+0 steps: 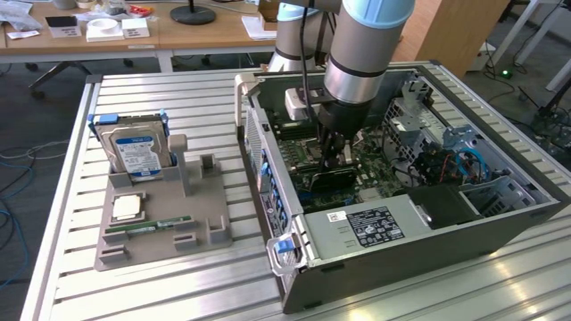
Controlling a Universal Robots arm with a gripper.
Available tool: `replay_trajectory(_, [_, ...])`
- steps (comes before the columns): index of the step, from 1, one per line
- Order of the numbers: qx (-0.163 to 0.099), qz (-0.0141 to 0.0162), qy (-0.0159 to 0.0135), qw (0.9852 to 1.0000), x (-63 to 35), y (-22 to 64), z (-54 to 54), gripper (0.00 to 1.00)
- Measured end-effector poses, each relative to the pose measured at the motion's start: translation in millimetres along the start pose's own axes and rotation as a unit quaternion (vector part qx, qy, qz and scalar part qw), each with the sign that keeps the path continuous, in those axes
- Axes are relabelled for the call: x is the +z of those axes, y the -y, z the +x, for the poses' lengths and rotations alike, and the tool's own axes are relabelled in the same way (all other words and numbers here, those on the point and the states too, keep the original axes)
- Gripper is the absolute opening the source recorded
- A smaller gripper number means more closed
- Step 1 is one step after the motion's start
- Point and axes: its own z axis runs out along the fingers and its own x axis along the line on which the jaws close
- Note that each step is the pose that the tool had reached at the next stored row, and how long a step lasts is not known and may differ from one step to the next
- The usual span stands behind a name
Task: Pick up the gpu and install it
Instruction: 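Press down on the gpu until it lock into place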
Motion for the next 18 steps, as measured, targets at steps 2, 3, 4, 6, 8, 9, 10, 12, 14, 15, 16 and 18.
replay_trajectory(2, [0.000,0.0001,0.0002,1.0000,-0.5,0.0,-0.1,0.11])
replay_trajectory(3, [0.000,0.0001,0.0003,1.0000,-0.8,0.0,-0.1,0.11])
replay_trajectory(4, [0.000,0.0001,0.0002,1.0000,-1.2,0.0,-0.2,0.11])
replay_trajectory(6, [0.000,0.0000,0.0001,1.0000,-1.9,0.0,-0.1,0.11])
replay_trajectory(8, [0.000,0.0000,0.0000,1.0000,-2.3,0.0,-0.2,0.11])
replay_trajectory(9, [0.000,0.0000,-0.0001,1.0000,-2.8,0.1,-0.1,0.11])
replay_trajectory(10, [0.000,-0.0001,-0.0001,1.0000,-3.3,0.1,-0.2,0.11])
replay_trajectory(12, [0.000,0.0000,0.0000,1.0000,-4.7,0.1,-0.2,0.11])
replay_trajectory(14, [0.000,0.0000,0.0000,1.0000,-7.1,0.2,-0.4,0.11])
replay_trajectory(15, [0.000,0.0000,-0.0001,1.0000,-8.9,0.2,-0.5,0.11])
replay_trajectory(16, [0.000,0.0000,-0.0001,1.0000,-10.9,0.3,-0.6,0.11])
replay_trajectory(18, [0.000,0.0000,0.0000,1.0000,-15.7,0.4,-0.9,0.11])
